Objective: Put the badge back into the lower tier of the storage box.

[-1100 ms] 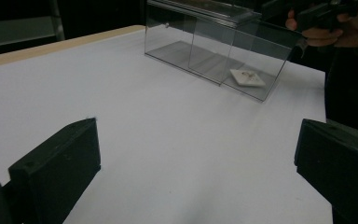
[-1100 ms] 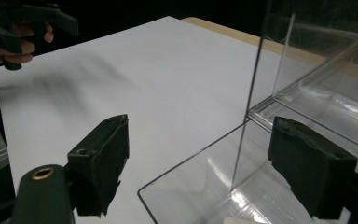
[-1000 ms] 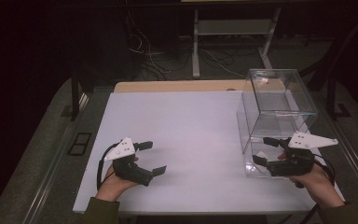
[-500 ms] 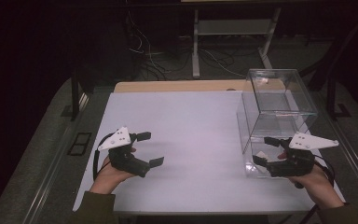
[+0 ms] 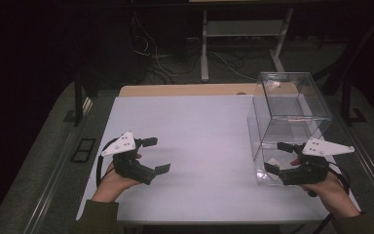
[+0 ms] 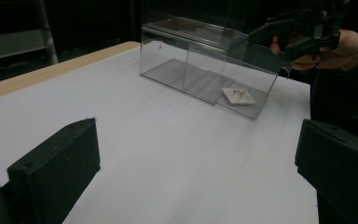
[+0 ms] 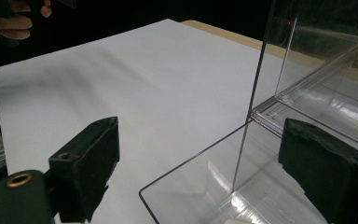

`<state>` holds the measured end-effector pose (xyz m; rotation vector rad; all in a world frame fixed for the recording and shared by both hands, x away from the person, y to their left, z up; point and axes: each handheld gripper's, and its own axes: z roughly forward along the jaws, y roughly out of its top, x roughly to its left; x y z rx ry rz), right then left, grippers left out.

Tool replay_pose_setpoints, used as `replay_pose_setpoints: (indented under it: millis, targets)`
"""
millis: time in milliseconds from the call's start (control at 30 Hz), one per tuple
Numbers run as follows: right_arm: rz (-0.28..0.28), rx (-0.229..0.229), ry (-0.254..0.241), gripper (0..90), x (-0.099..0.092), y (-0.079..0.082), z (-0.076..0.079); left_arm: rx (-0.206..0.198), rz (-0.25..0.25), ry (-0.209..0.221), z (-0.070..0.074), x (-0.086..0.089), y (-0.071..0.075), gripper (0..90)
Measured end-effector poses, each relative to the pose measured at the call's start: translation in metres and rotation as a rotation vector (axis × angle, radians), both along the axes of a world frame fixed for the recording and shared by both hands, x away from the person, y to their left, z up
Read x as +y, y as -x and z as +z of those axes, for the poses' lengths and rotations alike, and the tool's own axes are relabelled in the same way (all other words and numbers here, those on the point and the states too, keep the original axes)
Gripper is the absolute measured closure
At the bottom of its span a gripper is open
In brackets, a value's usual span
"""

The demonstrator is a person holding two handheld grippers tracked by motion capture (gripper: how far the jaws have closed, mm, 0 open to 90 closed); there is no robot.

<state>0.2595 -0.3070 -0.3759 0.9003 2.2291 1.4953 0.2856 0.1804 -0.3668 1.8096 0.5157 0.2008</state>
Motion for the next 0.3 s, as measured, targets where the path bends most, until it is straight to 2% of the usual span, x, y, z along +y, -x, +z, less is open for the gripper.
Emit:
replay_pose_setpoints:
  millis: [300]
  targets:
    - [0.004, 0.000, 0.004, 12.0, -0.0002, 0.0001, -0.0003, -0.003, -0.003, -0.003, -0.0001, -0.0009, 0.0019, 0.0]
